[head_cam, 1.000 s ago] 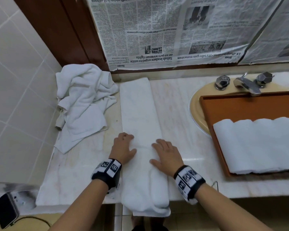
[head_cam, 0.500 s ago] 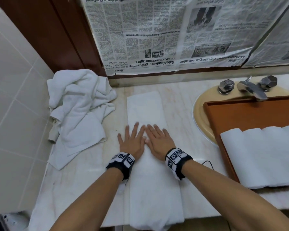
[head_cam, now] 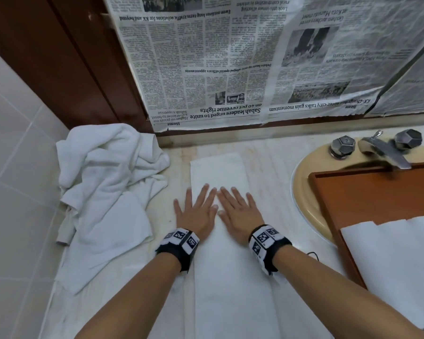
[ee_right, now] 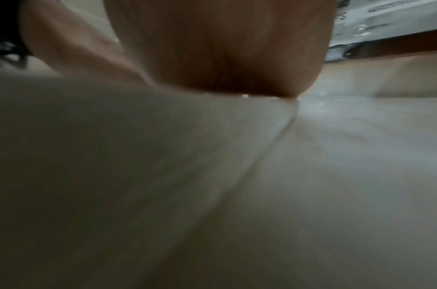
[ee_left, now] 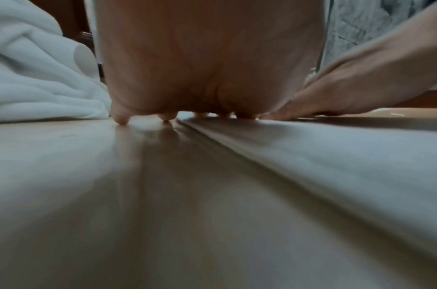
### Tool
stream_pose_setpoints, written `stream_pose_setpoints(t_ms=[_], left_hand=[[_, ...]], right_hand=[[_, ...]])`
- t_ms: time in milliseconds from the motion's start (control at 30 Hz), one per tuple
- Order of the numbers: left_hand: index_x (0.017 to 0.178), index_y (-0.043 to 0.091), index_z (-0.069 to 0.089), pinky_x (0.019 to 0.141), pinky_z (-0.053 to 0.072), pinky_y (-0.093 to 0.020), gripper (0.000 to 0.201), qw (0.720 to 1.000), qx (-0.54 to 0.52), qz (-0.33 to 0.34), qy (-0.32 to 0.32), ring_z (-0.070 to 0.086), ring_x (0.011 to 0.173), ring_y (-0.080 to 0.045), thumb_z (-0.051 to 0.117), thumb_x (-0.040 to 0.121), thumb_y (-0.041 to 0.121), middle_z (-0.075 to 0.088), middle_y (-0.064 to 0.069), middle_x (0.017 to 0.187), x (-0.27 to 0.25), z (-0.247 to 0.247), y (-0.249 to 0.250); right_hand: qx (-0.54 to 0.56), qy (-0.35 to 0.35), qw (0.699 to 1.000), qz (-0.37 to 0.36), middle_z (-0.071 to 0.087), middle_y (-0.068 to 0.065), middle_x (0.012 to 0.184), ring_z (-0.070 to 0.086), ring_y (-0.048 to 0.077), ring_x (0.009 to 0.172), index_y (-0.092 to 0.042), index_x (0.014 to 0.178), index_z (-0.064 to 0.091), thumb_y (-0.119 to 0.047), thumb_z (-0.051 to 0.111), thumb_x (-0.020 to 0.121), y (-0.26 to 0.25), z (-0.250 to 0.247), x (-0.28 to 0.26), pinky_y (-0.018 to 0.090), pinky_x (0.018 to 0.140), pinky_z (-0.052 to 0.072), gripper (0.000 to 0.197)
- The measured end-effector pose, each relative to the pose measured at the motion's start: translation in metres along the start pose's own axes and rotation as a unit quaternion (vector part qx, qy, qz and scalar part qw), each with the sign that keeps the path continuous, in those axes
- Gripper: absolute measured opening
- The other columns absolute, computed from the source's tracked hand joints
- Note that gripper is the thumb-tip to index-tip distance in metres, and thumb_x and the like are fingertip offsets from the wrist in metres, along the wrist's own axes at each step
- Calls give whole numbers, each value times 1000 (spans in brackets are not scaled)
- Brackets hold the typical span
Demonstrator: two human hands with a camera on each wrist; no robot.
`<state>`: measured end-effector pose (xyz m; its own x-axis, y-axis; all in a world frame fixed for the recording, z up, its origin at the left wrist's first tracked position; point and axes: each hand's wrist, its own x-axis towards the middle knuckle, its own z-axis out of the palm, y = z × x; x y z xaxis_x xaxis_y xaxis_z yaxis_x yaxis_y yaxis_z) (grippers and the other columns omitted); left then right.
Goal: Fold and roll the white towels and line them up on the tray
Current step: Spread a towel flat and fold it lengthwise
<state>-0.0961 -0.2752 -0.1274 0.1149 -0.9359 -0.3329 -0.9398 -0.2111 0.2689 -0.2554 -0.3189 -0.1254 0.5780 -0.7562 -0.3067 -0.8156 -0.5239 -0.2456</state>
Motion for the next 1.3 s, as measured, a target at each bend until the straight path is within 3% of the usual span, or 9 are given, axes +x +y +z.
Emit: stream_pose_setpoints(t_ms=[200,400,600,767,933,1067,1167,1233,1300], left_hand=[[154,45,-10,118,-7,-60,55,998,-16,-62,-8,-17,151,-25,12,104,50,-16,25,161,28,-23,-33],[154,48,-7,119,-2,-61,53,1000,15,7,7,-15,152,-25,13,105,49,-17,26,161,34,-18,-13],[157,40,-4,120,-1,-56,57,999,11,-38,-15,-11,152,-31,16,104,50,-11,20,164,67,-37,-26],[158,28,8,119,14,-55,58,1000,1,1,21,2,152,-31,23,104,46,-2,11,166,39,-32,-33],[158,36,1,121,5,-55,61,999,18,39,-2,-6,153,-21,22,103,53,-10,17,165,5,-6,-3],[158,33,-4,120,4,-57,62,1000,5,-18,-24,-9,153,-24,20,104,51,-13,19,164,-1,-10,-1],[158,32,-4,120,6,-56,65,999,-8,-3,-47,-8,153,-25,26,103,52,-14,18,164,-29,-13,-2],[158,35,-4,120,6,-54,67,998,-9,23,-61,-8,152,-23,28,102,55,-14,21,163,-58,-6,-4],[157,39,-5,121,3,-55,65,997,3,29,-71,-13,152,-22,23,102,58,-16,24,162,-82,6,-8]], right_hand=[[24,-6,994,107,-21,-15,160,-17,16,150,-29,156,-11,-46,9,104,39,-21,16,49,121,-7,58],[-21,4,1000,-11,-17,-16,161,-15,14,150,-31,156,-10,-48,8,104,6,-17,28,48,121,-8,58],[8,-13,996,92,-16,-17,161,-12,15,151,-32,156,-8,-47,11,104,43,-37,60,50,121,-3,58],[37,26,994,95,-15,-12,162,-10,15,151,-24,157,-5,-45,16,105,49,-28,17,45,121,-3,60],[-10,4,1000,23,-16,-14,162,-13,11,150,-27,156,-8,-51,11,103,21,-4,-8,45,122,-3,61],[1,-22,996,86,-17,-9,163,-12,11,150,-22,157,-8,-42,14,105,31,-12,-4,45,122,2,60],[24,-23,994,101,-10,-4,165,-7,15,151,-17,158,0,-37,21,106,30,-25,-29,43,122,5,60],[40,-32,996,67,-6,-5,165,-3,14,152,-19,158,4,-46,20,104,24,-22,-65,42,122,8,63],[31,-51,998,37,-7,-9,164,-3,13,152,-24,158,4,-62,4,90,15,-10,-105,40,121,8,78]])
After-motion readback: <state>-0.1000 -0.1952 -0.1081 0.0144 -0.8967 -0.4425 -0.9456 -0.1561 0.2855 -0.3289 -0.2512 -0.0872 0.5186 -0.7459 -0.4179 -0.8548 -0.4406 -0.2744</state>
